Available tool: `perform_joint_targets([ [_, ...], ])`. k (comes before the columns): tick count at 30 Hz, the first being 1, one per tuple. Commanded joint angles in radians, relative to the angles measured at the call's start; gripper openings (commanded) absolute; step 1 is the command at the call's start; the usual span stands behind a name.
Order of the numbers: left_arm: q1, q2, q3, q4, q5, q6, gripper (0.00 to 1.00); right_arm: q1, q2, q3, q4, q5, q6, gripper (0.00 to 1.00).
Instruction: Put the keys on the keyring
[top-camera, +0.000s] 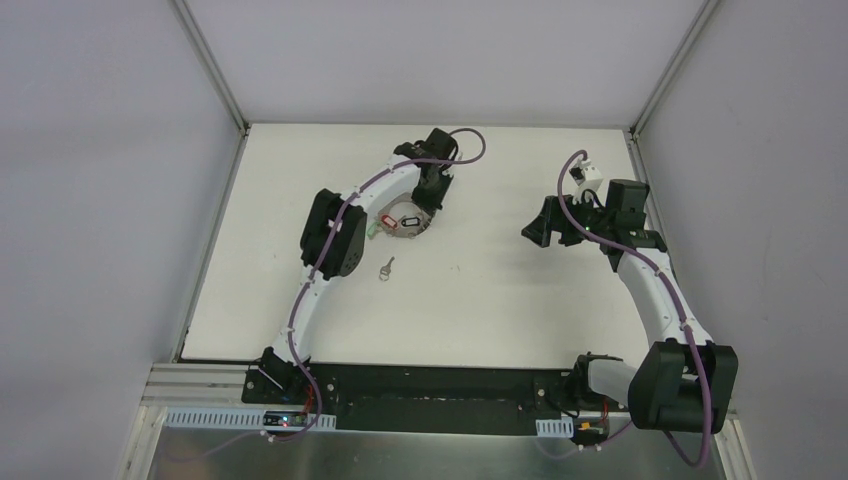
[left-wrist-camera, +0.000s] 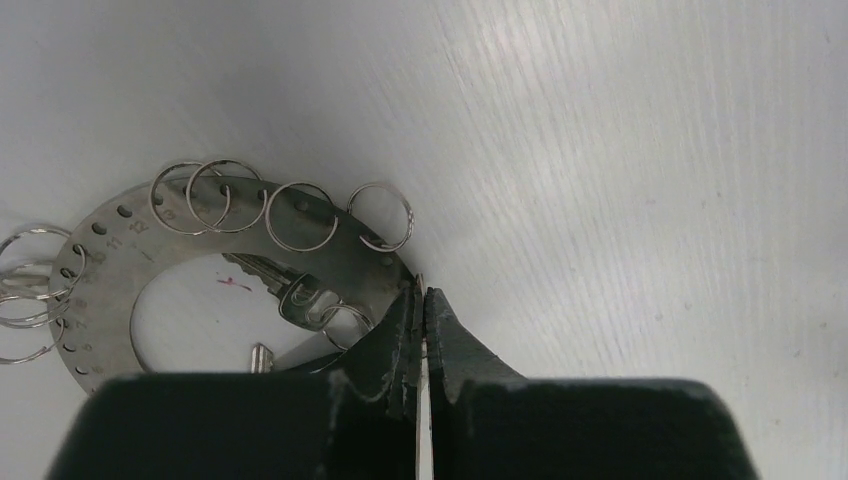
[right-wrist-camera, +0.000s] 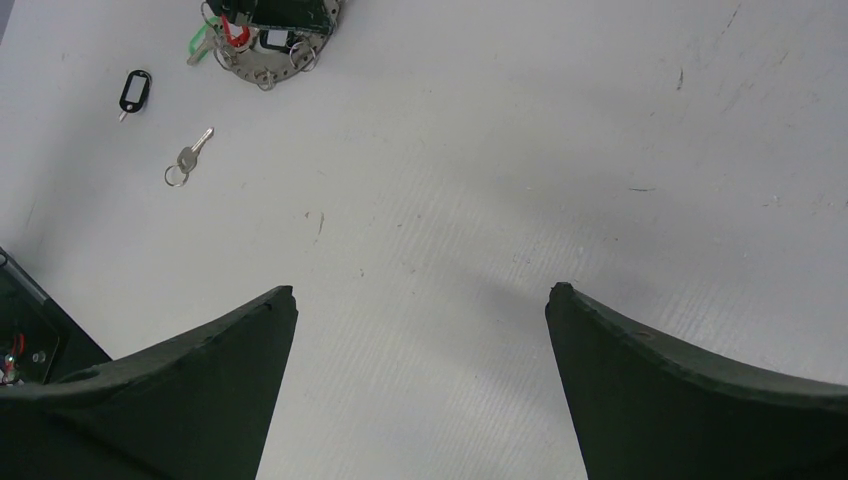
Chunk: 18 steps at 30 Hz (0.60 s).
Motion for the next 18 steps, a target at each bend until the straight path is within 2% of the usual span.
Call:
perform_joint_targets([
  [1, 0.006, -0.139, -0.063, 0.000, 0.093, 0.074, 0.00, -0.009, -0.020, 0.001, 0.017, -0.042, -0.003, 1.00],
  [12, 0.004, -0.385, -0.114, -0.050, 0.370, 0.184, 0.00, -0.006, -0.036, -0.002, 0.028, -0.141, 0.014, 1.00],
  [18, 0.004, -0.495, -0.130, -0.124, 0.495, 0.223, 0.00, 0.037, -0.021, 0.074, -0.023, -0.193, -0.015, 1.00],
])
